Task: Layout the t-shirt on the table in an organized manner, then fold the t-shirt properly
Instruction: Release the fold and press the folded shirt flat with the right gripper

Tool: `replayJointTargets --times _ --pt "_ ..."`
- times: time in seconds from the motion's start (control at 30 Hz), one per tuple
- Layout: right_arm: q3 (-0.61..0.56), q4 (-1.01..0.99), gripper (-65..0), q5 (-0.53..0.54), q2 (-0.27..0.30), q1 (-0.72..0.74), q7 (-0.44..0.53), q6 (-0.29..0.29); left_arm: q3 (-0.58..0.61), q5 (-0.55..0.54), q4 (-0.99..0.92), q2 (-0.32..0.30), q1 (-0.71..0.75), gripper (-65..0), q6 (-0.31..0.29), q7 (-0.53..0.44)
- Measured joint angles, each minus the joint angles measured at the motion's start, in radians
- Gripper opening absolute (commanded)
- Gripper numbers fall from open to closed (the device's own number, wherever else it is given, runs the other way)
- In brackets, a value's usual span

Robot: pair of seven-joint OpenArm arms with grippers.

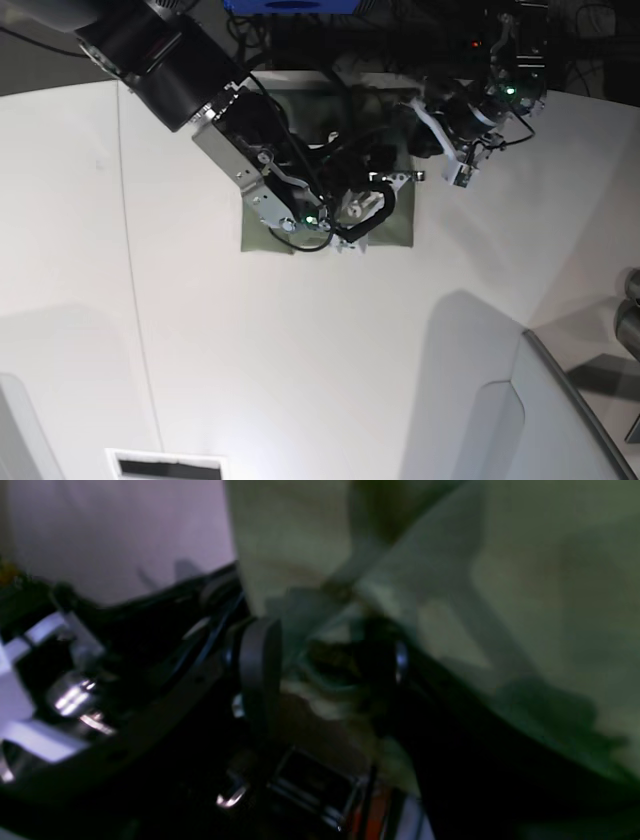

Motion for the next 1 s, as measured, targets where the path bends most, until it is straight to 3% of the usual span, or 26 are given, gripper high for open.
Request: replayJointTargets --times 0.1,0.2,0.23,0.37,0.43,0.53,0.63,0.8,1.0 --pt "-0.002 0.125 -39.3 -0.014 0.007 0.0 -0.024 -0.007 -0.017 0.008 0.042 -0.055 0.034 -65.0 0.002 0.0" --pt "0.031 0.318 -39.8 0.017 0.035 0.005 -0.115 -0.002 -0.093 0.004 0.066 -0.073 0.07 -65.0 0.0 -0.005" --pt "0.066 0.377 -41.7 0.02 0.051 -0.005 -0.153 -0.031 -0.125 0.007 0.066 -0.073 0.082 -65.0 0.0 -0.003" --pt "0.236 0.485 -65.0 -0.016 0.126 -0.107 -0.182 -0.159 -0.224 0.008 0.055 -0.074 0.105 -65.0 0.0 -0.001" --pt "0.29 0.487 -62.6 -0.011 0.154 -0.151 -0.174 -0.183 -0.236 0.007 0.051 -0.074 0.103 -65.0 0.0 -0.002" --pt "0.348 0.477 -65.0 -0.003 0.201 -0.185 -0.138 -0.183 -0.232 0.004 0.028 -0.073 0.089 -65.0 -0.003 -0.005" --pt "0.363 0.434 -64.7 -0.015 0.255 -0.199 -0.085 -0.189 -0.211 0.007 -0.023 -0.071 0.077 -65.0 0.001 -0.1" --pt "0.354 0.333 -64.7 -0.002 0.243 -0.196 -0.046 -0.181 -0.087 -0.013 -0.15 -0.068 0.011 -65.0 -0.006 -0.207" --pt "0.356 0.256 -64.7 -0.004 0.243 -0.175 -0.012 -0.183 -0.027 -0.023 -0.183 -0.05 -0.002 -65.0 0.004 -0.283"
